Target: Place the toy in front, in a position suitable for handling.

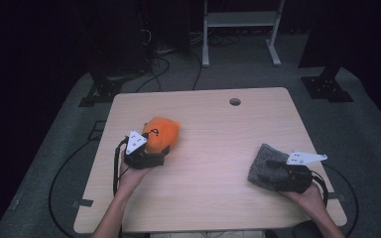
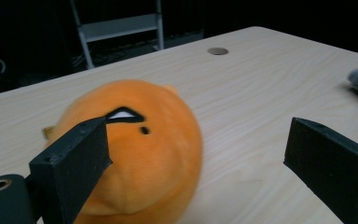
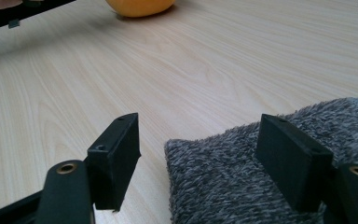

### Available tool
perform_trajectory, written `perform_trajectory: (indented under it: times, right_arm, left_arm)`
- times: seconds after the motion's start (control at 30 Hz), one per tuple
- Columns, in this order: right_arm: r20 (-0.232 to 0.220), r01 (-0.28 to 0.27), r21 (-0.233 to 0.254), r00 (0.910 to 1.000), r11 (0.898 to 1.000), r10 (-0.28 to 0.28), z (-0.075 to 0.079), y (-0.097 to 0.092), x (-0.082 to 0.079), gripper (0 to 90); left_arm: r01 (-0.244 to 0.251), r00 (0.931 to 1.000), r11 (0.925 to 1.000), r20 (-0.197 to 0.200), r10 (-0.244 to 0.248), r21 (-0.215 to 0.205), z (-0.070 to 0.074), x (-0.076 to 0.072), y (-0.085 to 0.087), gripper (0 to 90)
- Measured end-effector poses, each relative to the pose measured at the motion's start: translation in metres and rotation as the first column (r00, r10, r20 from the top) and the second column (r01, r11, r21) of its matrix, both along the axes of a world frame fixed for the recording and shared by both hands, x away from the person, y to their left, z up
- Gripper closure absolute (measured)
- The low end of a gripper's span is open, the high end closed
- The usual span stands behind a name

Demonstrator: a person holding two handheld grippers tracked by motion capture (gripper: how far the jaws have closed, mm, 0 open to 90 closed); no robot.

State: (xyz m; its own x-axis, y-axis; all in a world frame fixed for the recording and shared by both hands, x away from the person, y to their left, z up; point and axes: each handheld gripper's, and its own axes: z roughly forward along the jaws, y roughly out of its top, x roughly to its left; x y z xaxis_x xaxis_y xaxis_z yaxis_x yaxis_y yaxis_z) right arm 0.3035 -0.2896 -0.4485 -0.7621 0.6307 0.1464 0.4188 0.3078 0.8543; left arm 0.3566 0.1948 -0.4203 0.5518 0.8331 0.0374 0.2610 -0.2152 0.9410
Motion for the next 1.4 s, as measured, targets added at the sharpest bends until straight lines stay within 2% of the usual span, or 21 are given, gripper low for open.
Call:
perform_trajectory:
  times: [0.2, 0.27, 0.77, 0.87, 0.93, 1.0, 1.03, 1.07, 1.13, 1.17, 1.23, 1.37, 1.4]
  right_arm:
    - [0.0, -0.002, 0.003, 1.0, 1.0, 0.002, 0.0, 0.0, 0.0, 29.0]
    - [0.0, -0.002, 0.003, 1.0, 1.0, 0.002, 0.0, 0.0, 0.0, 29.0]
    - [-0.003, -0.01, 0.005, 0.9999, 1.0, 0.01, 0.0, 0.0, 0.001, 28.9]
    - [-0.005, -0.012, 0.005, 0.9999, 1.0, 0.012, -0.001, 0.0, 0.001, 28.8]
    - [-0.006, -0.012, 0.005, 0.9999, 1.0, 0.012, -0.001, 0.0, 0.001, 28.8]
    - [-0.005, -0.013, 0.005, 0.9999, 1.0, 0.013, -0.001, 0.0, 0.001, 28.9]
    - [-0.005, -0.015, 0.005, 0.9999, 1.0, 0.015, -0.001, 0.0, 0.001, 28.9]
    - [-0.005, -0.015, 0.005, 0.9999, 1.0, 0.015, -0.001, 0.0, 0.001, 28.9]
    - [-0.005, -0.016, 0.005, 0.9999, 1.0, 0.017, -0.001, 0.0, 0.001, 28.9]
    - [-0.003, -0.016, 0.007, 0.9999, 1.0, 0.016, 0.0, 0.0, 0.0, 29.0]
    - [-0.004, -0.016, 0.007, 0.9999, 1.0, 0.016, 0.0, 0.0, 0.0, 29.0]
    - [-0.006, -0.015, 0.009, 0.9999, 1.0, 0.015, 0.0, 0.0, 0.0, 29.0]
    - [-0.006, -0.015, 0.009, 0.9999, 1.0, 0.015, 0.0, 0.0, 0.0, 29.0]
  left_arm:
    - [-0.067, 0.9977, 0.9972, -0.007, 0.067, 0.034, 0.001, 0.012, 0.009, 5.7]
    - [-0.074, 0.9971, 0.9966, -0.01, 0.075, 0.035, 0.001, 0.015, 0.01, 5.7]
    - [-0.14, 0.9899, 0.9902, -0.026, 0.14, -0.002, -0.012, 0.036, 0.013, 6.8]
    - [-0.146, 0.9884, 0.9893, -0.041, 0.146, 0.003, -0.017, 0.04, 0.012, 6.9]
    - [-0.148, 0.9875, 0.9888, -0.057, 0.147, -0.018, -0.02, 0.043, 0.013, 6.9]
    - [-0.14, 0.9884, 0.9897, -0.064, 0.138, -0.031, -0.021, 0.044, 0.013, 9.5]
    - [-0.129, 0.99, 0.9911, -0.063, 0.127, -0.035, -0.021, 0.044, 0.013, 14.2]
    - [-0.126, 0.9904, 0.9916, -0.06, 0.124, -0.029, -0.021, 0.044, 0.012, 14.2]
    - [-0.112, 0.9925, 0.9937, -0.05, 0.112, -0.001, -0.021, 0.043, 0.009, 22.0]
    - [-0.11, 0.9926, 0.9939, -0.05, 0.11, 0.006, -0.021, 0.043, 0.008, 28.9]
    - [-0.111, 0.9921, 0.9936, -0.056, 0.112, 0.018, -0.021, 0.042, 0.008, 32.1]
    - [-0.11, 0.9924, 0.9936, -0.053, 0.111, 0.023, -0.02, 0.041, 0.008, 48.5]
    - [-0.11, 0.9927, 0.9937, -0.048, 0.111, 0.021, -0.019, 0.041, 0.008, 48.5]
